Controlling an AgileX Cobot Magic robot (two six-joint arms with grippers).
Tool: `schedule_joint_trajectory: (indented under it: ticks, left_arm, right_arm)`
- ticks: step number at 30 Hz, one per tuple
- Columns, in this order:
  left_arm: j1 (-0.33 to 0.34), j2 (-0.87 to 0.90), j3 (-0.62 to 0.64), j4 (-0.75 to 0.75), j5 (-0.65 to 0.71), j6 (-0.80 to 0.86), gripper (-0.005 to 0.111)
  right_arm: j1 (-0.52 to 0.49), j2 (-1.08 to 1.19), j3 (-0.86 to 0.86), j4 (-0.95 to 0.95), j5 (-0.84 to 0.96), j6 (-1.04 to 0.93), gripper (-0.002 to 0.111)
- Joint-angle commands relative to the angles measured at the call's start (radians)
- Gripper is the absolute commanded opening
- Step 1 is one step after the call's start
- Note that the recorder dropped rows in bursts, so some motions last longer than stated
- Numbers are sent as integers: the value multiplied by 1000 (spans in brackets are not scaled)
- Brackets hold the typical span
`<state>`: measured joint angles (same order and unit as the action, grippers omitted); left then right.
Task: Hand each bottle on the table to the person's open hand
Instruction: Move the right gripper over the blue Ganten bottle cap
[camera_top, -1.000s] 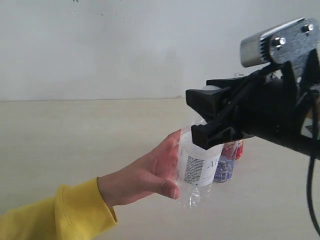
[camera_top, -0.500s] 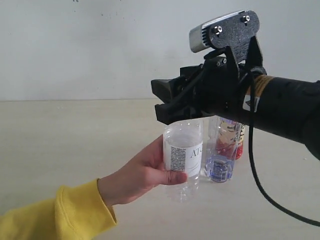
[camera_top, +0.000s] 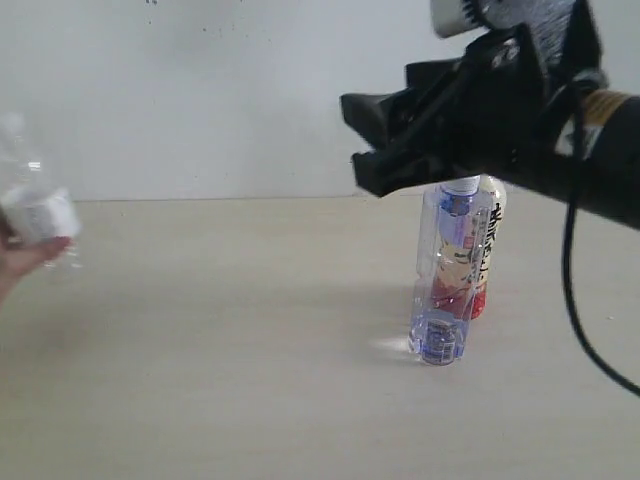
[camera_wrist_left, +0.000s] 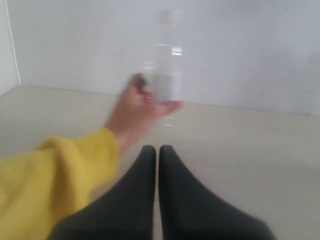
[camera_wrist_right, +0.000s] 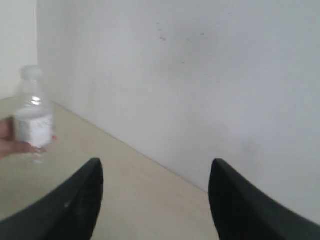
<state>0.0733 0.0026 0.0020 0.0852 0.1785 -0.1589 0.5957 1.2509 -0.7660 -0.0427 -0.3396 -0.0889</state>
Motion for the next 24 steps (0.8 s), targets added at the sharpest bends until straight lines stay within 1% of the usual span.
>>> schedule_joint_trajectory:
  ticks: [1,2,3,6,8,9,11,13,14,16,17,22,24]
  left_arm:
    - [-1,-3,-2,0,1,-2,4]
    - [-1,-3,-2,0,1,-2,4]
    - [-1,-3,-2,0,1,-2,4]
    - [-1,-3,-2,0,1,-2,4]
    - [-1,-3,-2,0,1,-2,4]
    - [-1,-3,-2,0,1,-2,4]
    - [-1,-3,-2,0,1,-2,4]
    - [-1,-3,-2,0,1,-2,4]
    - [-1,-3,-2,0,1,-2,4]
    - [-1,-3,-2,0,1,-2,4]
    - [-1,-3,-2,0,1,-2,4]
    - [-1,-3,-2,0,1,-2,4]
    - [-1,-3,-2,0,1,-2,4]
  right_arm:
    - [-87,-101,20,92,104,-105,60]
    - [-100,-112,30,92,111,-105,61]
    - [-118,-125,46,92,122,-105,65]
    - [-137,-133,94,92,133,-90,72]
    - [-137,-133,157,92,44,-82,71]
    - [-137,-133,199,92,-44,-69,71]
    - [-137,-122,256,92,-140,-69,71]
    - [-137,-76,277,92,-180,-61,71]
    - [-137,-49,277,92,-194,-57,71]
    - [-137,59,277,80,-334,-32,71]
    - [-137,89,277,80,-365,-20,71]
    - [-137,207,274,86,-484,-20,69]
    - [-137,229,247,105,-485,-29,69]
